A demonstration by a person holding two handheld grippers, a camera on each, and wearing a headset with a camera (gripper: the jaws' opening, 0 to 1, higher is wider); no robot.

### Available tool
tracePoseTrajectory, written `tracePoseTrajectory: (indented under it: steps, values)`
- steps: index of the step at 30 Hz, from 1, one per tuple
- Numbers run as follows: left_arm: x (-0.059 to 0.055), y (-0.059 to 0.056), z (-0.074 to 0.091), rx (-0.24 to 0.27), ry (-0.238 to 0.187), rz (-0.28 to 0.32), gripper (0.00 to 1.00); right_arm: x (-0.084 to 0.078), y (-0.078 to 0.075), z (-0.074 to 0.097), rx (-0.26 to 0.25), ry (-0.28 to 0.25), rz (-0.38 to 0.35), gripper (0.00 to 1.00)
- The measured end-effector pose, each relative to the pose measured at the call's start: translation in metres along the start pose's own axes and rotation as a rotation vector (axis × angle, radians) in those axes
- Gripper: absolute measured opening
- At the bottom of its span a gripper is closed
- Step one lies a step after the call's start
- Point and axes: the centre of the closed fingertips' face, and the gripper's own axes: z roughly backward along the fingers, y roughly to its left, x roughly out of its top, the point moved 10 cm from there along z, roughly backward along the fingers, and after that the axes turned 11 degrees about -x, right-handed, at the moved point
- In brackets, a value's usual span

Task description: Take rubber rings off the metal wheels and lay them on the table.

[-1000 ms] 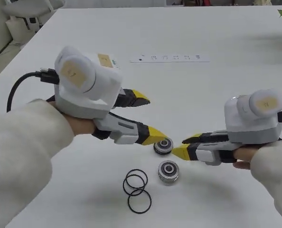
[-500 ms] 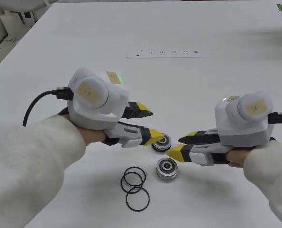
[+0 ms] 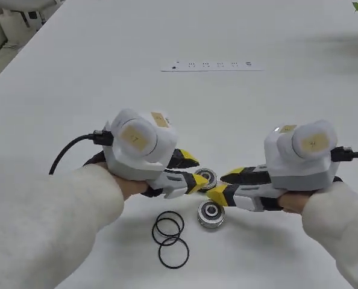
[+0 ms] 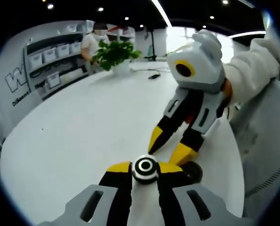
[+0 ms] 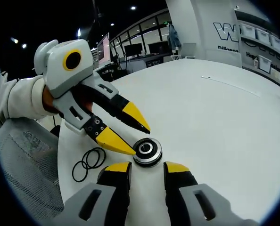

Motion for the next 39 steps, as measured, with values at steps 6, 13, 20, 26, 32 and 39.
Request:
tracePoseTrajectory:
  steps: [6, 13, 20, 26, 32, 39]
  values:
    - [-0.007, 0.000, -0.006, 0.003, 0.004, 0.026, 0.17, -0.001, 0.000, -0.001, -0.011, -0.005, -0.001, 0.22]
    - [-0.008, -0.002, -0.005, 0.007, -0.023, 0.036, 0.15, -0.001, 0.001, -0.002, -0.018, -0.009, 0.016, 0.19]
    - [-0.010, -0.005, -0.003, 0.012, -0.037, 0.044, 0.14, 0.000, 0.003, -0.003, -0.016, -0.009, 0.064, 0.16]
    - [-0.012, -0.006, -0.002, 0.014, -0.046, 0.050, 0.14, 0.000, 0.004, -0.003, -0.001, -0.009, 0.083, 0.13]
    - [-0.013, -0.007, -0.001, 0.018, -0.050, 0.055, 0.14, -0.001, 0.004, -0.003, -0.002, 0.003, 0.110, 0.07]
    - [-0.015, -0.008, -0.001, 0.019, -0.051, 0.055, 0.14, -0.001, 0.002, -0.003, -0.010, 0.008, 0.095, 0.00]
